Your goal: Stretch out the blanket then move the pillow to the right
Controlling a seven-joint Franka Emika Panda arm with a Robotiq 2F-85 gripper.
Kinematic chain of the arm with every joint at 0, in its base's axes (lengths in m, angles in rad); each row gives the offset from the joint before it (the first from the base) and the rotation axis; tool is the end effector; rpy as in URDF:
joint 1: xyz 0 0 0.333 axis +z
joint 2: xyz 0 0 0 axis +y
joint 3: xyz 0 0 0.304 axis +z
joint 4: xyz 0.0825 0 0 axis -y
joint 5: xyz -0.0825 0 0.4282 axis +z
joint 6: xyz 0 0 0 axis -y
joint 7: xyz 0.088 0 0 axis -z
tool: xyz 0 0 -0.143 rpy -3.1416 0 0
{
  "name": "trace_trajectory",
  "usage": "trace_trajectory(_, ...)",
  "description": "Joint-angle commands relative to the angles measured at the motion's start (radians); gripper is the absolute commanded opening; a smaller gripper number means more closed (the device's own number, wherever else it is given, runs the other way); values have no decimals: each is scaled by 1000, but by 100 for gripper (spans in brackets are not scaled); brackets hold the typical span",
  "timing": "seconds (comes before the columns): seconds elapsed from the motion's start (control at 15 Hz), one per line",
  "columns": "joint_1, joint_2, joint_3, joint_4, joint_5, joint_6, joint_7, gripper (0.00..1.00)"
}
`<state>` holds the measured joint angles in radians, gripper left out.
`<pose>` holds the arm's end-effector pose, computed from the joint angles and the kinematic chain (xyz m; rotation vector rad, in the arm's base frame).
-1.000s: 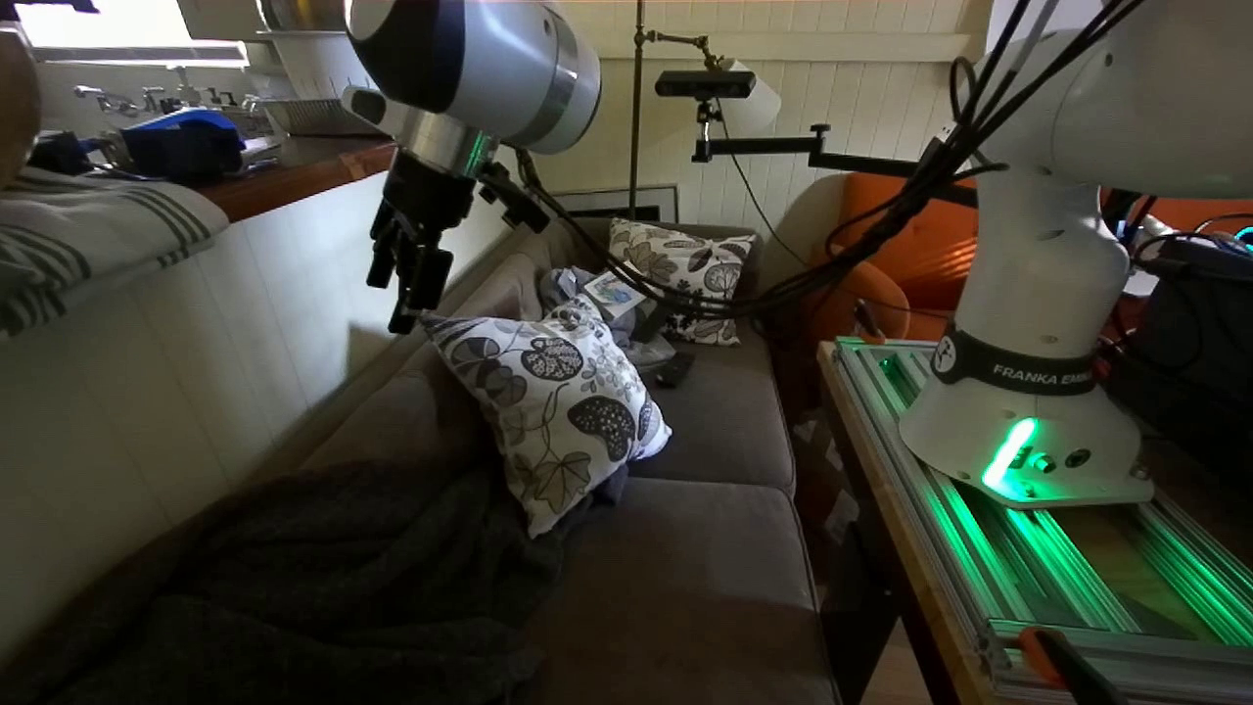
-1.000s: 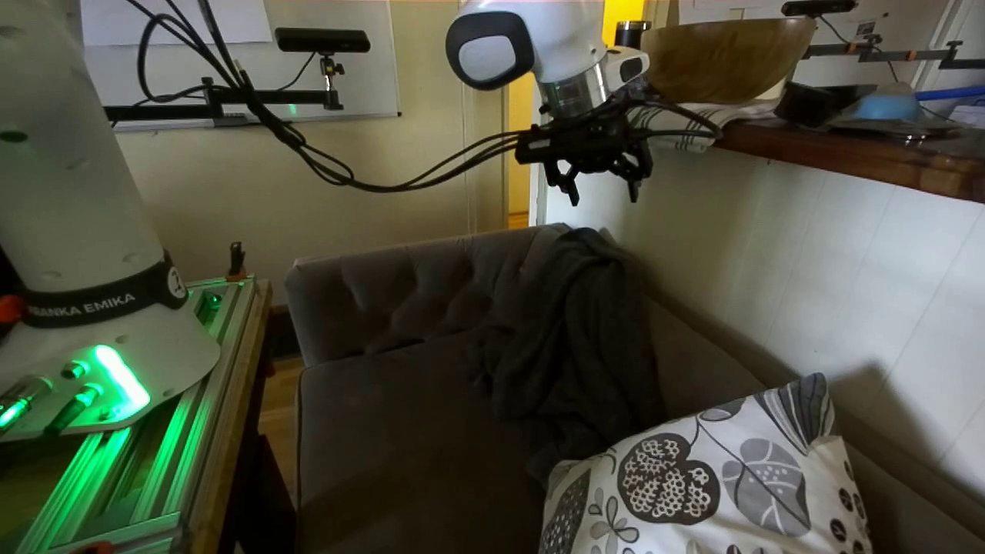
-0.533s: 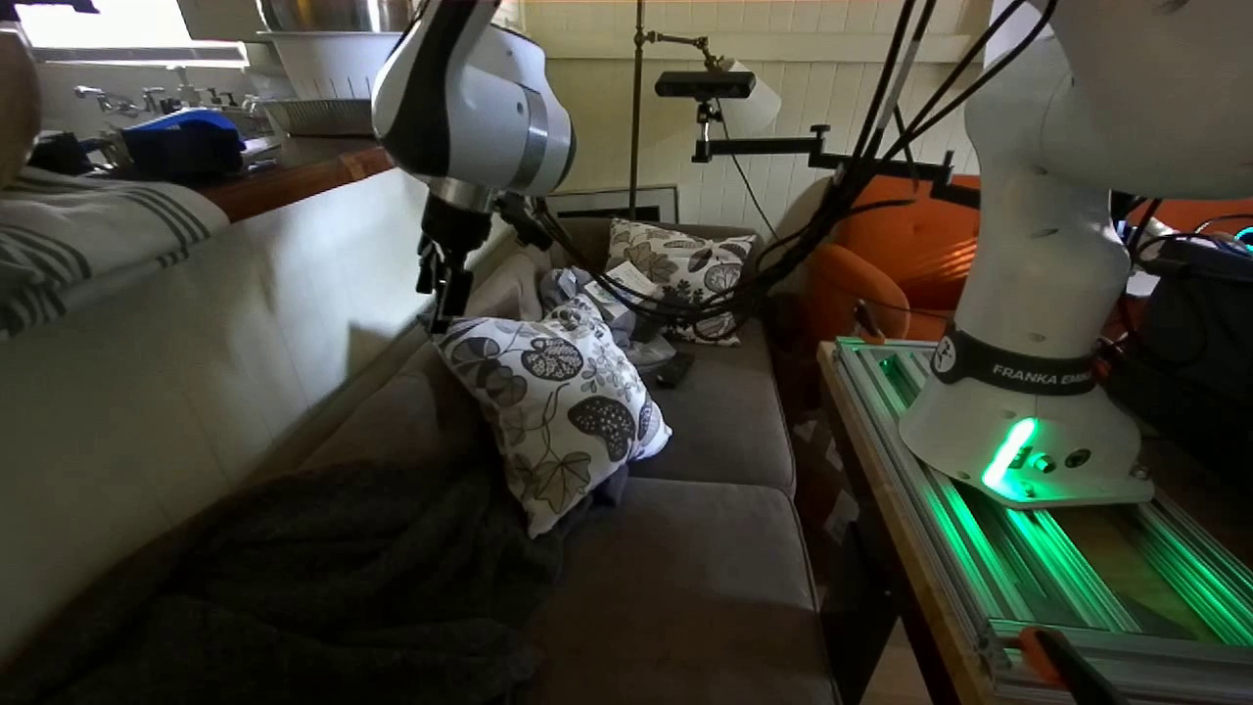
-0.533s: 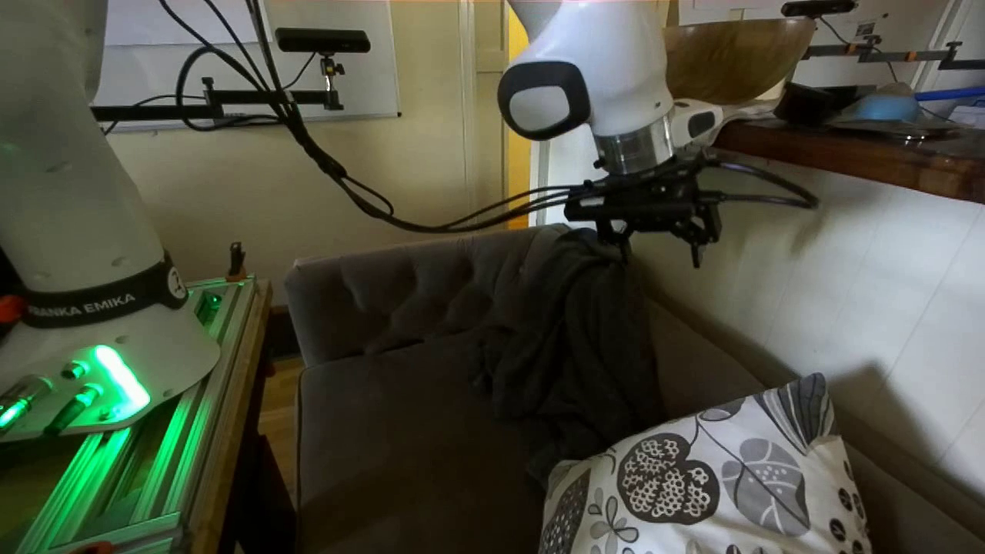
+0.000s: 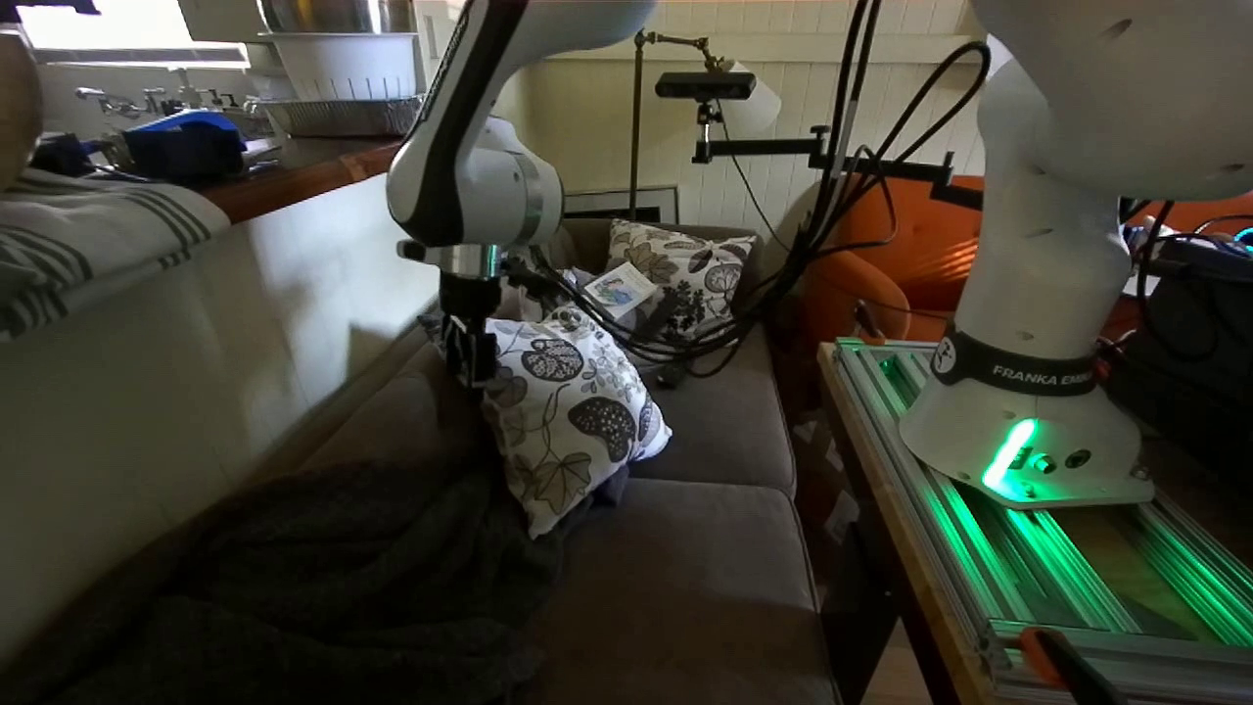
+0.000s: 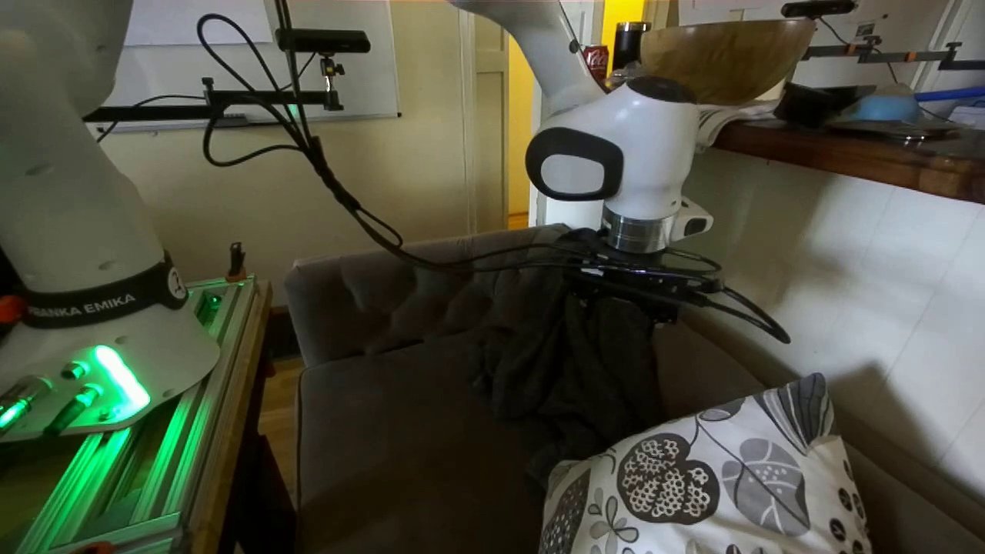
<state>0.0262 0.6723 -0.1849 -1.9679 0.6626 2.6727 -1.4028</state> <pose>0.6151 -0.1151 0.0502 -2.8502 -1.0425 -0.2861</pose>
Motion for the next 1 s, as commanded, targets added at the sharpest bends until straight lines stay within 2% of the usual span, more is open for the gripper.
trace_trajectory(0.0, -123, -2, 127, 2, -148, 16, 100, 100)
trace_trajectory(0.27, -154, 22, 159, 28, -190, 11, 139, 100)
trace_trajectory(0.47, -228, 90, 265, 64, -207, 81, 125, 100)
trace_trajectory(0.67, -274, 171, 317, 90, -267, 144, 128, 100)
trace_trajectory(0.93, -378, 278, 425, 145, -311, 298, 117, 100)
